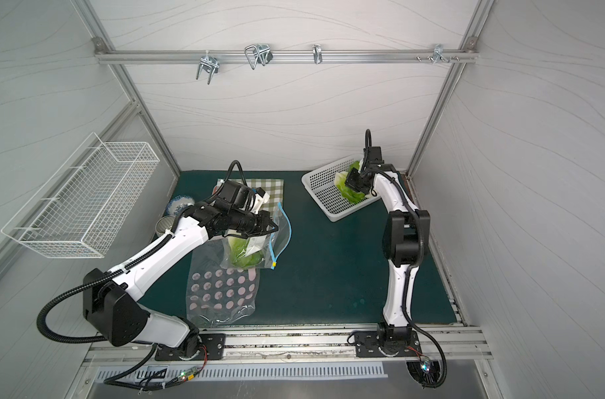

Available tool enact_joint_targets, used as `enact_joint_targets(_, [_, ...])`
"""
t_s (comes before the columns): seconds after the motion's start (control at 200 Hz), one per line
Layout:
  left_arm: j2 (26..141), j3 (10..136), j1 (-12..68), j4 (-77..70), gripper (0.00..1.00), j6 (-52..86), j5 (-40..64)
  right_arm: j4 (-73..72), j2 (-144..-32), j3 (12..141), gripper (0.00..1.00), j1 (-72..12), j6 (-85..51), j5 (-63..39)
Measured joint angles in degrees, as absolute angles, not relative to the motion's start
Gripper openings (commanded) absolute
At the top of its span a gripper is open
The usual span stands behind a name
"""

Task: Put the chinese cabbages into a zipper bag and zip it
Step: Pick up the Chinese cabbage from the basket, then place the Chinese cabbage in the zipper food storage bag.

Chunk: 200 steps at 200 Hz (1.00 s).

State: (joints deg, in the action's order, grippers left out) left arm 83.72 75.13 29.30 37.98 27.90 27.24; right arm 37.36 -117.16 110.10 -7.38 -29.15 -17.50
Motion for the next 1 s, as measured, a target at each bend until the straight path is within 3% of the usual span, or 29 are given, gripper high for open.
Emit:
enact_joint_targets(0.155, [83.5,75.1,29.3,38.0,0.0,27.9,26.2,36.8,-107.9,108.0,0.1,-10.8,-29.8,-20.1])
enact_joint_targets(0.44, [81.3,75.2,29.3,38.8,0.0,27.8,23.4,41.1,-85.3,91.1,0.1,-24.9,-29.4,-25.1])
enact_joint_targets(0.655, [80.2,75.2,29.3,38.7,0.0,28.1,23.0,46.1,-71.1,81.6,0.08,-26.7,-30.5,-31.9])
enact_joint_targets(1.0, [80.1,75.2,29.2,39.4,0.0,28.3,22.2,42.0,-66.7,69.1,0.06,-31.8,-38.2,-40.3])
